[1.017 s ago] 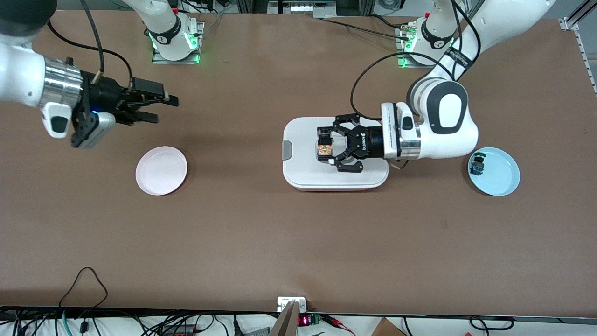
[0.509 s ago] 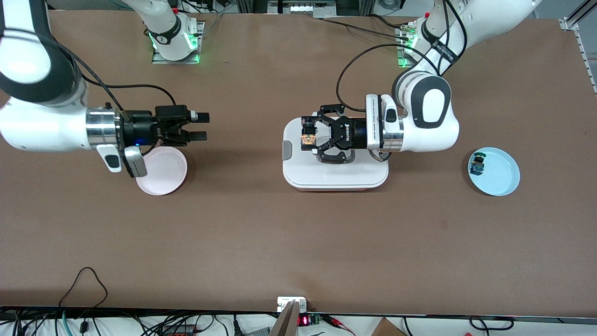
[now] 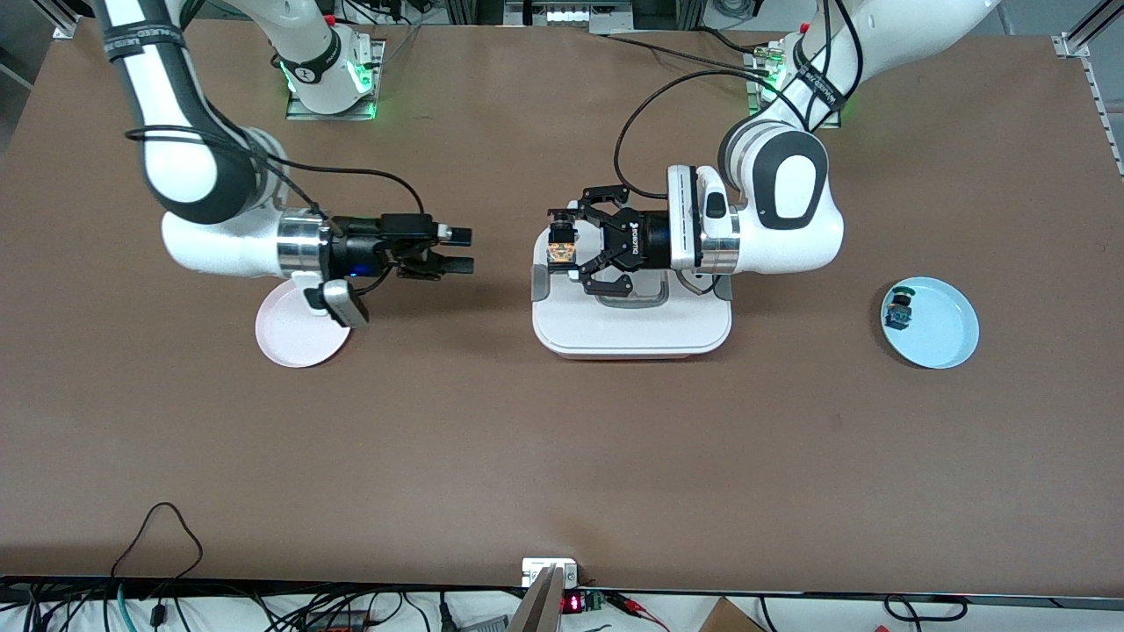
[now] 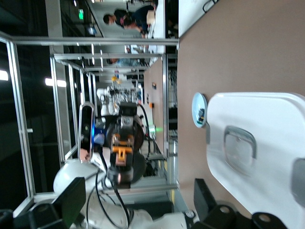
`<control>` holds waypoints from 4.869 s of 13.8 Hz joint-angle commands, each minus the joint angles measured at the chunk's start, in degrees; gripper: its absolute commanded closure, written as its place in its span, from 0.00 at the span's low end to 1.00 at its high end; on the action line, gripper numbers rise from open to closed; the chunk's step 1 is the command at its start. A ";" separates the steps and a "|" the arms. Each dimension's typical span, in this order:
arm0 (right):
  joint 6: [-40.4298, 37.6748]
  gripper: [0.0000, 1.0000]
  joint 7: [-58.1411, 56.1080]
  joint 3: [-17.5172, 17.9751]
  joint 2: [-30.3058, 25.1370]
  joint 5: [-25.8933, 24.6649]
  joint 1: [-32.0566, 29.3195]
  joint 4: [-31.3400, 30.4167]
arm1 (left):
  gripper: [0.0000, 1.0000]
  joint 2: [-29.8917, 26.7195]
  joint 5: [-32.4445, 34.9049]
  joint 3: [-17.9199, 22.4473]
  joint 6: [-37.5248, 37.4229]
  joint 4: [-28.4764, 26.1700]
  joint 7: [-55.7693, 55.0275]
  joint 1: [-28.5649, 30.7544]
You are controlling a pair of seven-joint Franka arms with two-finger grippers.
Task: Transfer orange switch to right arm and place
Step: 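Hold the switch above the box while the right gripper reaches toward it, then close the right gripper on the orange switch beside the left gripper, then open the left gripper while the right gripper pulls the switch away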
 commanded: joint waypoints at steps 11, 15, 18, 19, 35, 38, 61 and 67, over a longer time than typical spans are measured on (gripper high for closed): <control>16.78 0.04 0.14 -0.44 -2.85 15.99 12.47 -1.78 | 1.00 -1.12 -2.52 -0.22 0.84 -0.38 1.99 -0.31; 17.23 0.20 1.11 -0.44 -2.85 16.08 12.65 -1.69 | 1.00 -1.12 -2.43 -0.22 0.84 -0.46 1.99 -0.22; 17.58 0.32 1.19 -0.35 -2.85 16.08 12.65 -1.61 | 1.00 -1.12 -2.43 -0.22 0.84 -0.46 1.99 -0.31; 17.66 0.34 1.19 -0.35 -2.85 16.08 12.65 -1.52 | 1.00 -1.12 -2.43 -0.22 0.84 -0.46 1.99 -0.31; 18.90 1.00 1.11 -0.53 -2.93 18.02 13.96 -0.99 | 1.00 -1.12 -2.43 -0.22 0.84 -0.46 1.99 -0.22; 18.90 1.00 1.19 -0.53 -2.93 18.02 13.88 -0.99 | 0.22 -1.38 -2.43 -0.22 0.92 -0.46 2.17 -0.14; -11.43 1.00 17.98 -1.67 -12.33 -47.06 -15.12 2.79 | 0.00 -12.46 34.45 0.22 -9.96 -2.92 -37.36 7.86; -7.56 1.00 22.38 -1.93 -12.87 -74.84 -15.83 2.00 | 0.00 -15.27 50.45 0.39 -18.13 -2.05 -57.03 9.80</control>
